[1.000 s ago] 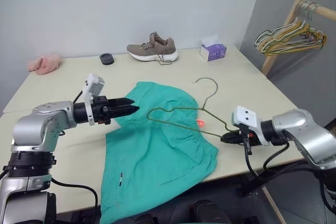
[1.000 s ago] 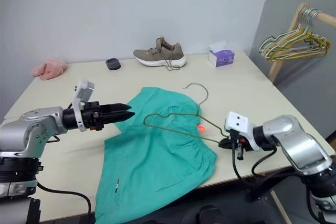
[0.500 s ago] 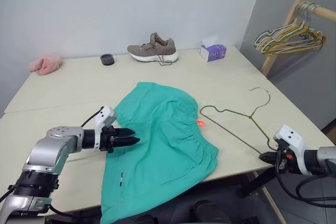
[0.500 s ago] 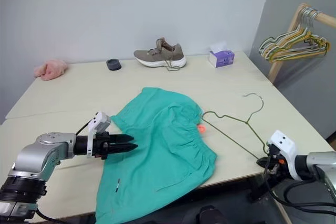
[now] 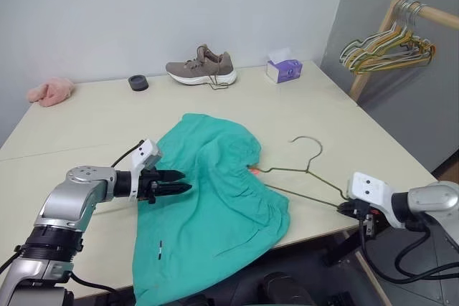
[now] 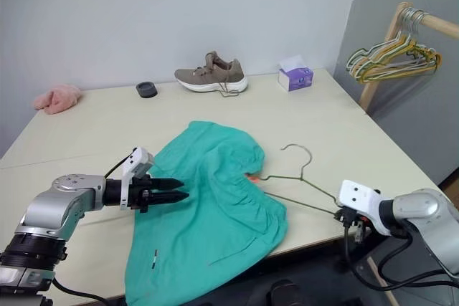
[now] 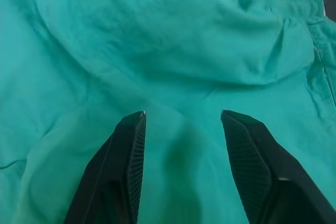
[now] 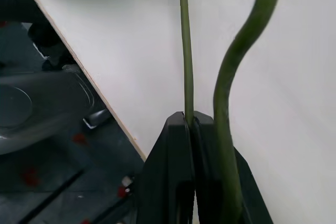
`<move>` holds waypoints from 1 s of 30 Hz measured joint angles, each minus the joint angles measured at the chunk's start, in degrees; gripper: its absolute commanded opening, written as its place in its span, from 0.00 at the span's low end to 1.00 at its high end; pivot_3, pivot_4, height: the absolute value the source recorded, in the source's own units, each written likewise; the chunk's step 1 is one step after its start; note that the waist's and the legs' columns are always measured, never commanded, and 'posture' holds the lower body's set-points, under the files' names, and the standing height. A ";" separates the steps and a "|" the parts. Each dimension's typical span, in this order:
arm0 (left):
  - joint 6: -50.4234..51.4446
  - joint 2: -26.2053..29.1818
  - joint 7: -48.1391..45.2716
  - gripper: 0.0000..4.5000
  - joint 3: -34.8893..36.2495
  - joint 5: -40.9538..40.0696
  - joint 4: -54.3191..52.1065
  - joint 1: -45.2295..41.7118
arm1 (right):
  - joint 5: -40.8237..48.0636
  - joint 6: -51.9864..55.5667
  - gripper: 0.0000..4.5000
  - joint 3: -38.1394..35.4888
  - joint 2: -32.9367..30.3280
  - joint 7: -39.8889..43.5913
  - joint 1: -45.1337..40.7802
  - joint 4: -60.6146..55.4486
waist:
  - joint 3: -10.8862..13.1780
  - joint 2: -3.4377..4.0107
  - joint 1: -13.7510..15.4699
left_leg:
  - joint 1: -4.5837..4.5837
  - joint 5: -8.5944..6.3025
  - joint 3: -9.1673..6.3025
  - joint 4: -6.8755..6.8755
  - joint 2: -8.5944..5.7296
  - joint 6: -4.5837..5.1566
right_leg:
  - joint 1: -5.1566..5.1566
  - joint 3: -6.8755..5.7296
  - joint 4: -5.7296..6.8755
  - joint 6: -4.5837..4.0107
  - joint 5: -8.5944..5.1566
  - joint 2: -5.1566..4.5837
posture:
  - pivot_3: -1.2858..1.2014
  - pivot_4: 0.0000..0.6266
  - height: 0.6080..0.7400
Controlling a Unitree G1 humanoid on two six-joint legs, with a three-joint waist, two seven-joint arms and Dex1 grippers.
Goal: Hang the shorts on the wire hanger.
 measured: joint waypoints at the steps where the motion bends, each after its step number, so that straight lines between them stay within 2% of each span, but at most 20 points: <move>1: -0.03 -0.06 0.26 0.53 0.00 0.08 0.10 0.00 | -0.85 -0.54 0.00 1.42 0.11 0.00 -0.47 -0.63 | 0.00 0.00 -0.01 | 0.00 0.00 -0.01 0.00 0.00 0.00 | 0.00 -0.01 0.00 0.00 0.00 0.00 | 0.41 0.00 1.00; 6: -0.74 -0.44 1.33 0.53 0.01 0.47 0.34 -0.01 | -7.37 -5.69 0.00 7.44 0.16 -0.45 -4.07 -1.66 | 0.00 0.00 -0.01 | 0.00 0.00 0.00 0.01 -0.01 0.00 | -0.01 0.00 0.00 0.00 0.00 -0.06 | 0.41 0.00 1.00; 10: -1.13 -0.53 2.24 0.53 0.01 1.02 0.36 0.00 | -9.89 -6.74 0.00 7.64 0.26 -1.24 -5.89 -0.09 | 0.00 0.00 -0.01 | 0.00 0.00 0.00 0.01 -0.01 0.00 | 0.00 -0.01 0.01 0.00 0.00 -0.26 | 0.41 0.00 1.00; 12: -1.21 -0.71 2.56 0.53 0.03 1.16 0.36 0.07 | -8.43 -3.68 0.00 6.12 1.62 -1.21 -5.75 0.43 | -0.01 -0.02 0.01 | -0.01 0.00 -0.04 0.01 -0.01 0.00 | 0.00 -0.04 0.01 0.00 0.00 -0.26 | 0.41 0.00 1.00; 17: -1.85 -1.28 3.18 0.53 0.03 1.37 0.35 0.41 | 2.26 10.26 0.00 -1.42 6.82 -1.15 -4.04 0.39 | -0.02 -0.03 0.02 | -0.01 0.00 -0.05 0.03 -0.03 0.00 | 0.03 -0.04 0.03 -0.01 0.00 -0.28 | 0.40 0.00 1.00; 22: -2.56 -1.77 3.29 0.53 0.01 1.79 0.42 0.42 | 6.06 18.91 0.00 -3.51 12.75 -5.70 -5.66 0.74 | -0.05 -0.03 -0.22 | 0.00 0.00 -0.05 0.02 -0.02 0.00 | 0.02 -0.04 0.05 -0.01 0.01 -0.27 | 0.40 0.00 1.00; 26: -3.10 -2.50 3.42 0.53 -0.04 2.28 0.69 0.03 | 5.58 20.24 0.00 -3.30 17.47 -11.66 -9.49 2.49 | -0.04 -0.02 -0.41 | -0.03 0.00 -0.04 0.02 -0.06 0.00 | 0.01 -0.03 0.05 0.00 0.01 -0.28 | 0.41 0.00 1.00; 30: -3.73 -2.69 3.85 0.53 -0.03 2.64 0.97 -0.05 | 3.61 15.61 0.00 -3.36 17.92 -14.74 -12.67 4.06 | -0.04 -0.01 -0.51 | -0.03 0.00 -0.04 0.01 -0.08 0.00 | 0.00 -0.03 0.04 0.00 0.01 -0.30 | 0.41 0.00 1.00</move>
